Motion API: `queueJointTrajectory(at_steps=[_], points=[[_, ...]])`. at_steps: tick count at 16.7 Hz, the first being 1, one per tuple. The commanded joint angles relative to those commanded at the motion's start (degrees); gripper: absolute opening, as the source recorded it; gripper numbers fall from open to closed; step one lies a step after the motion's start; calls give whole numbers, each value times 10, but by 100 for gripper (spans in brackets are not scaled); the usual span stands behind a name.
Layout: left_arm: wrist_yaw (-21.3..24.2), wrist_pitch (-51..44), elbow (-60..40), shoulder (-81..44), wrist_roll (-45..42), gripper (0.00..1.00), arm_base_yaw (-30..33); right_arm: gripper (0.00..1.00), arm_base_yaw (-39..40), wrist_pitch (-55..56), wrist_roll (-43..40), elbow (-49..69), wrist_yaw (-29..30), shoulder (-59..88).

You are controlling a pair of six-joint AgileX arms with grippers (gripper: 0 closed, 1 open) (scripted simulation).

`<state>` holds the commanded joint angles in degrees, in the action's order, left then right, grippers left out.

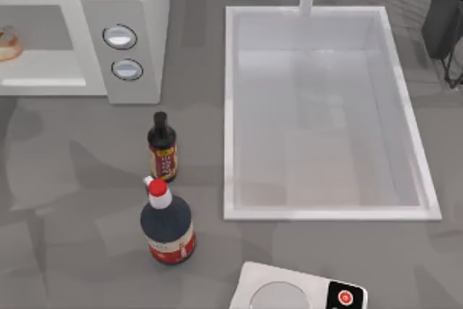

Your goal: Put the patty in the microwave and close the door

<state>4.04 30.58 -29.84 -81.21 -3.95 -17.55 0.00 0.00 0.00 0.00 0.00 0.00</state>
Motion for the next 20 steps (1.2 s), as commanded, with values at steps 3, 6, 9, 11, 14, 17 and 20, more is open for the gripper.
queueJointTrajectory(at_steps=[3, 6, 9, 11, 14, 17, 20], points=[[14, -50, 10, 20, -4, 100, -2, 100, 0, 0, 0, 0, 0, 0], [21, -77, 15, 30, -6, 100, -3, 100, 0, 0, 0, 0, 0, 0], [22, -79, 16, 31, -6, 100, -4, 100, 0, 0, 0, 0, 0, 0], [21, -78, 14, 28, -6, 100, 0, 100, 0, 0, 0, 0, 0, 0], [18, -78, 23, 47, -5, 100, 7, 100, 0, 0, 0, 0, 0, 0], [9, -85, 54, 118, 0, 100, 32, 100, 0, 0, 0, 0, 0, 0], [-5, -110, 107, 240, 8, 100, 68, 100, 0, 0, 0, 0, 0, 0]])
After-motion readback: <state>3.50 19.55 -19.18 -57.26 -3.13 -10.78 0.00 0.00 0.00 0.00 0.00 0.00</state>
